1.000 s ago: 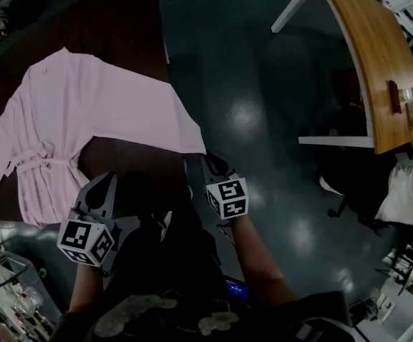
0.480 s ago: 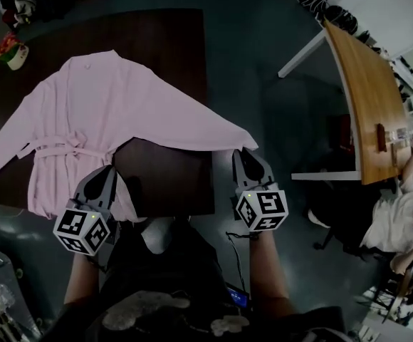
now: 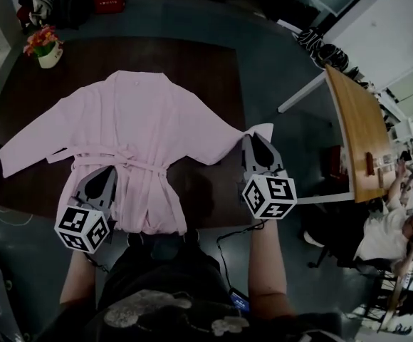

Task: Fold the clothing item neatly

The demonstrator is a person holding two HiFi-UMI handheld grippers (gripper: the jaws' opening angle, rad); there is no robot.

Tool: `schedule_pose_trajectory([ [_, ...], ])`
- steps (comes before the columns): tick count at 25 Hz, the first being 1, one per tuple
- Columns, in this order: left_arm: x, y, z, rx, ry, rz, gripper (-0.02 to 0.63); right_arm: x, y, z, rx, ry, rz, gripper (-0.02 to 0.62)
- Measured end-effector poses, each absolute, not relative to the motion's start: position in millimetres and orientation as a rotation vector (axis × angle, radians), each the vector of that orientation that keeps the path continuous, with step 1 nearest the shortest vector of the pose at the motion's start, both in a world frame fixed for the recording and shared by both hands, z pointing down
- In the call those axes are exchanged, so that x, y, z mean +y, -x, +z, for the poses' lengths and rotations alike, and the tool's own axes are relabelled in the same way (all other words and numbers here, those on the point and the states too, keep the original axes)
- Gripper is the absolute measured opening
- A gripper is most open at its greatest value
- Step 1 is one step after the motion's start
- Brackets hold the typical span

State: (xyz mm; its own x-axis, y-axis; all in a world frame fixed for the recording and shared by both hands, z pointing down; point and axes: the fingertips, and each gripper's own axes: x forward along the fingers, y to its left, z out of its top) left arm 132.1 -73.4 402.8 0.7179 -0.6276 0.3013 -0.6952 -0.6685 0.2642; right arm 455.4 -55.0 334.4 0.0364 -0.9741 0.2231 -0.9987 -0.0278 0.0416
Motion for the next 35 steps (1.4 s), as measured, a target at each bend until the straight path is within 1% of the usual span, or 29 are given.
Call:
schedule_pose_trajectory([
  [4,-85.4,-86.2,399.8,-1.018,-2.57,0.251,0.011,-83.5,-401.2,337.9,-2.048,-2.142,0.215,0.025],
  [8,-90.1,-53.2,404.2,-1.021,-2.561,0.266,0.01,-96.4,-378.3,361.6,-1.998,-2.198,0.308,0.025],
  [11,-92.8,-43.1,411.3,-1.037,-2.547,0.302,0.01,-99.3,-377.6,378.4,-1.98,-2.213,0.375,0.025],
  [16,-96.1,-45.9,411.6,-1.115,-2.512,0.31,0.011,-110.4,-392.3,392.6,-2.013,-2.181,0.42,0.025],
  [20,-110.9,-51.7,393.2,-1.179,-2.527,0.307,0.01,-129.8,-404.2,375.3,-2.06,-2.151,0.363,0.025],
  [23,-130.5,-45.3,378.5,-1.222,-2.549,0.301,0.009,-148.4,-397.1,355.5,-2.099,-2.141,0.305,0.026],
  [28,-158.4,-14.9,377.4,-1.224,-2.547,0.267,0.01,-181.4,-349.3,327.9,-2.134,-2.083,0.198,0.025],
  [32,-181.4,17.1,385.7,-1.132,-2.579,0.29,0.011,-211.2,-290.1,311.0,-2.138,-2.028,0.116,0.025],
  [35,-201.8,46.7,392.4,-1.055,-2.595,0.296,0.011,-235.2,-239.4,311.7,-2.144,-2.008,0.114,0.025],
])
